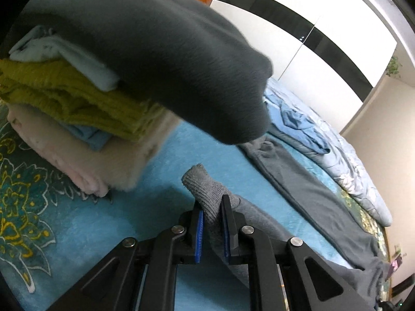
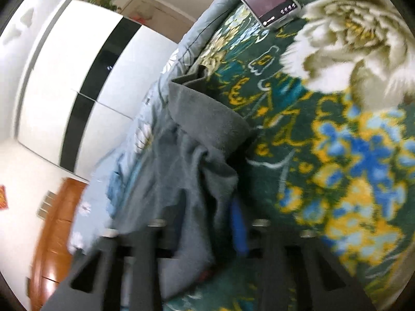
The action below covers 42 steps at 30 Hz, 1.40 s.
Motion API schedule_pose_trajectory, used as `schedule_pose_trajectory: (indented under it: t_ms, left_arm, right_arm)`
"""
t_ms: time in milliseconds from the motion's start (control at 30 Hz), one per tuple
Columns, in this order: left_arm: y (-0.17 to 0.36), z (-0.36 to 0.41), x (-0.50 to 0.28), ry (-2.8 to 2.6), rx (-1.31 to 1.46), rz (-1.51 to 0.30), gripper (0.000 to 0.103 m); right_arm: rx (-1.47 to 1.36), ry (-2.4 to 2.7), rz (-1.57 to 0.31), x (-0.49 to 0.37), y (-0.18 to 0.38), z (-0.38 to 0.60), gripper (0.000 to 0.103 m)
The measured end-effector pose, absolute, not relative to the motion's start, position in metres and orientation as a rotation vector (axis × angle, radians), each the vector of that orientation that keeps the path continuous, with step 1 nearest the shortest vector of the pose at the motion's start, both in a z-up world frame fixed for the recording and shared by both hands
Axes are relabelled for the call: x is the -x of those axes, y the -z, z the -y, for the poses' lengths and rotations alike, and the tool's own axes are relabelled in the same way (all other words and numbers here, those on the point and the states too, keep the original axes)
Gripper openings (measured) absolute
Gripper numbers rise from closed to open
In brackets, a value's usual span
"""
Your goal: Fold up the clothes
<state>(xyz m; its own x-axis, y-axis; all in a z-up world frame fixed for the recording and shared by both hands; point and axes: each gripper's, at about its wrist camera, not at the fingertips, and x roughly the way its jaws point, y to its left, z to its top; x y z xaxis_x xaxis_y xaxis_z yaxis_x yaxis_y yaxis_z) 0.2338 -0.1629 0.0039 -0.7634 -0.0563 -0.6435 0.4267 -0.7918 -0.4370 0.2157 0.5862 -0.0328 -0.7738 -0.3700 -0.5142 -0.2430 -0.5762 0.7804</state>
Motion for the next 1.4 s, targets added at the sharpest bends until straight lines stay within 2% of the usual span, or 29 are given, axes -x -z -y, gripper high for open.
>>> schedule_pose_trajectory:
  t_ms: [100, 200, 267, 300, 433, 633, 767, 833, 867, 900, 967, 1000, 1200, 1300, 1400]
  left_arm:
    - [-0.015, 0.162, -0.24, 2.638, -0.879, -0.875, 0.013]
    - [-0.024, 0.164, -0.248, 2.692, -0.842, -0.82, 0.013]
    - [-0.015, 0.166, -0.249, 2.664, -0.897, -0.759, 0.013]
    - [-0.009, 0.168, -0.25, 2.645, -0.927, -0.746, 0.013]
    - [0.03, 0.184, -0.259, 2.543, -1.031, -0.891, 0.012]
    - [0.032, 0.183, -0.259, 2.548, -1.068, -0.901, 0.012]
    - [0.029, 0.179, -0.264, 2.577, -1.113, -0.862, 0.016]
    - [0.034, 0.182, -0.27, 2.567, -1.145, -0.868, 0.023]
    - [0.036, 0.184, -0.271, 2.565, -1.158, -0.88, 0.03]
    - [0.039, 0.186, -0.272, 2.563, -1.171, -0.891, 0.035]
    - [0.042, 0.185, -0.274, 2.576, -1.188, -0.888, 0.036]
    - [0.042, 0.184, -0.274, 2.586, -1.195, -0.88, 0.037]
    - [0.032, 0.162, -0.248, 2.677, -1.274, -0.76, 0.037]
    - [0.032, 0.153, -0.239, 2.702, -1.299, -0.654, 0.035]
    - [0.031, 0.152, -0.234, 2.715, -1.299, -0.642, 0.034]
  right_arm:
    - [-0.909, 2.558, 1.406, -0.222, 0.008, -0.59, 0.006]
    - [-0.667, 2.606, 1.358, -0.251, -0.033, -0.599, 0.006]
    - [-0.611, 2.658, 1.296, -0.269, -0.042, -0.605, 0.005]
    - [-0.673, 2.673, 1.298, -0.273, -0.033, -0.609, 0.005]
    - [-0.969, 2.696, 1.307, -0.282, 0.016, -0.616, 0.006]
    - [-1.041, 2.734, 1.248, -0.282, 0.023, -0.613, 0.006]
    - [-1.103, 2.779, 1.147, -0.276, 0.016, -0.609, 0.006]
    - [-1.122, 2.788, 1.11, -0.276, 0.015, -0.607, 0.007]
    - [-1.125, 2.791, 1.1, -0.277, 0.014, -0.607, 0.007]
    - [-1.127, 2.801, 1.089, -0.278, 0.011, -0.606, 0.009]
    - [-1.136, 2.83, 1.06, -0.28, 0.006, -0.605, 0.017]
    - [-1.147, 2.863, 1.023, -0.282, 0.001, -0.604, 0.02]
    - [-1.103, 3.068, 0.745, -0.283, -0.043, -0.58, 0.023]
    - [-1.111, 2.93, 0.571, -0.257, -0.052, -0.53, 0.03]
    - [-1.131, 2.704, 0.35, -0.222, -0.049, -0.456, 0.034]
